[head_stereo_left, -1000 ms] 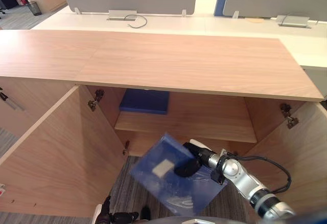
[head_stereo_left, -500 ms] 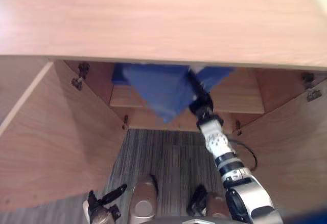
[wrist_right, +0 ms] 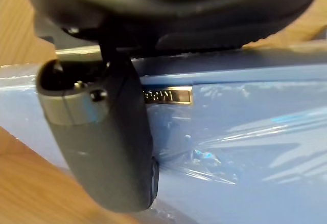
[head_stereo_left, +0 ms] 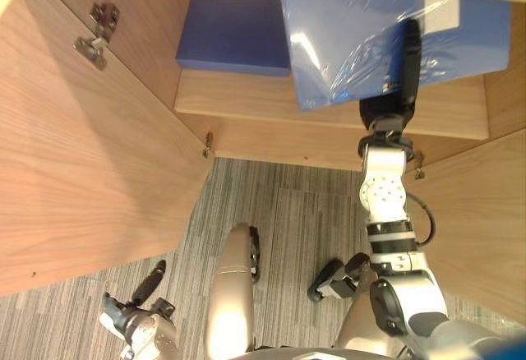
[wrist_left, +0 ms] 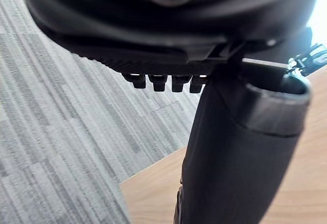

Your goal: Walk over to the cabinet, pick up the folder, carry it to the office cabinet, place the folder inside the office cabinet, then close the office cabinet door

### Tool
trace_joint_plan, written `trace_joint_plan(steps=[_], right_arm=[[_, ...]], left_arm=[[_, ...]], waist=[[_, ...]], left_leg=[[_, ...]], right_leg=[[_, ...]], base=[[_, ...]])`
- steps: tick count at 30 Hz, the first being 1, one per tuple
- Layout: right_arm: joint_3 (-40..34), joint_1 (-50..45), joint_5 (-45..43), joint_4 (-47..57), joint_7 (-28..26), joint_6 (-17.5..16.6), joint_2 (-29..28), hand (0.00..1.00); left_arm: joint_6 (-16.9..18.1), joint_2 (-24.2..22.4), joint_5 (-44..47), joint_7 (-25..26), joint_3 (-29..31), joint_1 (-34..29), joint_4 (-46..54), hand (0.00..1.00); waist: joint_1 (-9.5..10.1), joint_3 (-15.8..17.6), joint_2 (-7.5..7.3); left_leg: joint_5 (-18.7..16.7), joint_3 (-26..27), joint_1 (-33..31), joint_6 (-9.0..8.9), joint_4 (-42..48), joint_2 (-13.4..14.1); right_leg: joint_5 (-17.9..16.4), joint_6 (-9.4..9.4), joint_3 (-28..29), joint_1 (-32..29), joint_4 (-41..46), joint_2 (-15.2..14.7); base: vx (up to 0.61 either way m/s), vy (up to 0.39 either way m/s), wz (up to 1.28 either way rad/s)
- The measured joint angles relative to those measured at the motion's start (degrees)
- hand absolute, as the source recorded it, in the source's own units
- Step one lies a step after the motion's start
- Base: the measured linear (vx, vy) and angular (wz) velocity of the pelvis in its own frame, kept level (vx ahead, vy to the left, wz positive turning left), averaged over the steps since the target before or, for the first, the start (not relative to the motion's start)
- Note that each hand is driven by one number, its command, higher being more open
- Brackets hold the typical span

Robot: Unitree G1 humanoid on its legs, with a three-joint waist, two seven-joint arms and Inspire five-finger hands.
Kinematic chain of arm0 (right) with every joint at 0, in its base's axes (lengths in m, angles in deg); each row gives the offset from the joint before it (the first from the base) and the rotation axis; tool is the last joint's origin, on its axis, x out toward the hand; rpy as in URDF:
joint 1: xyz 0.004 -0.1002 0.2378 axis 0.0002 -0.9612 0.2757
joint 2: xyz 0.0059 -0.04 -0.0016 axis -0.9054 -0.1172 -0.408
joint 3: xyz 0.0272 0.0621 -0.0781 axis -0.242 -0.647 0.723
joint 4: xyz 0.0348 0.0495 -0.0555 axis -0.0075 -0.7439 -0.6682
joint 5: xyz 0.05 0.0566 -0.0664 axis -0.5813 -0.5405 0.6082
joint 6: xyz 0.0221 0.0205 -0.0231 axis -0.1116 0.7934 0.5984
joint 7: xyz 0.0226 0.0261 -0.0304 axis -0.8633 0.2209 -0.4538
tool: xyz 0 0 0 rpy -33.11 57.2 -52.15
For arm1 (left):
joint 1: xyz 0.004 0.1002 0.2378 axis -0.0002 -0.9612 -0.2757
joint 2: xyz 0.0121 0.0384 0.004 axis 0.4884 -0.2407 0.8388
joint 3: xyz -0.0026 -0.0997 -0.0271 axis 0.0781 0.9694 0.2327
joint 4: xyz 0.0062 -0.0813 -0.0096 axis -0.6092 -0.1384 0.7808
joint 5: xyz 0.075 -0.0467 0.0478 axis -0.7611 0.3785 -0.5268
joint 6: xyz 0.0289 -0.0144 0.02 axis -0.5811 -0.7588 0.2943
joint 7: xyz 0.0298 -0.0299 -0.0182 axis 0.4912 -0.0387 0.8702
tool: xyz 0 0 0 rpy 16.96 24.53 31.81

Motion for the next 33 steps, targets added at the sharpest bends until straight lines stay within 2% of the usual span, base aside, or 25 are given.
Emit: trace_joint_plan(steps=[2, 6, 11, 12, 15, 17, 23, 33], right_arm=[[-1.7, 3.0, 0.0, -1.4, 1.1, -0.5, 1.0, 0.00], [-9.8, 13.9, -0.7, -7.9, 4.3, -1.7, 4.0, 0.00], [-17.2, 23.3, -4.4, -13.9, 8.4, -3.5, 8.7, 0.00], [-18.7, 24.9, -5.2, -14.8, 9.2, -4.2, 9.4, 1.00], [-21.2, 28.4, -8.3, -17.8, 11.0, -6.1, 11.4, 1.00], [-21.5, 28.8, -8.7, -19.2, 12.2, -6.2, 13.0, 1.00], [-20.5, 31.6, -8.2, -25.6, 12.4, -2.0, 18.7, 1.00], [-15.8, 33.5, -6.1, -32.1, 12.2, 1.6, 19.8, 1.00]], left_arm=[[0.0, 0.5, 0.0, 0.3, 0.0, 0.1, 0.3, 1.00], [0.0, 0.5, 0.0, 0.4, 0.0, 0.1, 0.4, 1.00], [-0.1, 0.0, 0.0, 0.4, -0.1, 0.6, 0.4, 1.00], [-0.2, -0.1, 0.0, 0.4, -0.1, 0.9, 0.4, 1.00], [-0.2, -0.6, -0.1, 0.4, -0.3, 2.0, 0.7, 1.00], [-0.3, -0.6, -0.1, 0.4, -1.3, 2.1, 1.5, 1.00], [-0.3, -0.6, -0.2, 0.0, -2.4, 2.1, 2.0, 1.00], [-0.3, -0.6, -0.1, -1.2, -2.5, 2.2, 4.3, 1.00]], waist=[[-0.07, 0.1, 0.09], [-0.12, 0.5, 0.55], [0.24, 1.2, 1.27], [0.34, 1.2, 1.37], [0.55, 1.8, 2.28], [0.55, 1.9, 2.33], [0.50, 2.5, 2.50], [0.59, 2.6, 2.57]], left_leg=[[0.1, -0.1, -1.6, 0.12, 0.8, -0.3], [1.1, -0.3, -4.9, 0.52, 1.1, -1.8], [2.7, -1.5, -7.9, 0.19, 0.0, -3.6], [3.1, -1.6, -8.5, 0.11, -0.5, -4.0], [3.9, -2.5, -9.4, -0.44, -1.3, -4.7], [4.6, -3.1, -9.8, -0.75, -2.2, -5.4], [6.3, -4.0, -10.4, -1.26, -4.5, -6.1], [6.8, -4.4, -10.6, -1.53, -4.6, -6.2]], right_leg=[[-0.1, -0.10, 0.2, -1.5, 1.0, -0.6], [0.0, -0.14, 0.1, -4.5, 2.2, -2.2], [-0.1, -0.27, -1.3, -6.3, 2.4, -3.6], [-0.1, -0.27, -1.5, -6.8, 2.3, -3.9], [-0.2, -0.47, -2.5, -6.9, 2.3, -4.2], [-0.2, -0.50, -3.2, -6.9, 2.2, -4.6], [-0.2, -0.53, -4.9, -6.7, 1.3, -4.9], [-0.4, -0.98, -5.1, -6.6, 1.2, -4.6]], base=[[-0.03, 0.050, 0.08], [-0.01, 0.038, 0.16], [0.03, -0.009, 0.22], [0.05, -0.043, 0.26], [0.03, -0.048, 0.20], [0.03, -0.078, 0.27], [0.03, -0.067, 0.13], [0.01, -0.020, 0.01]])
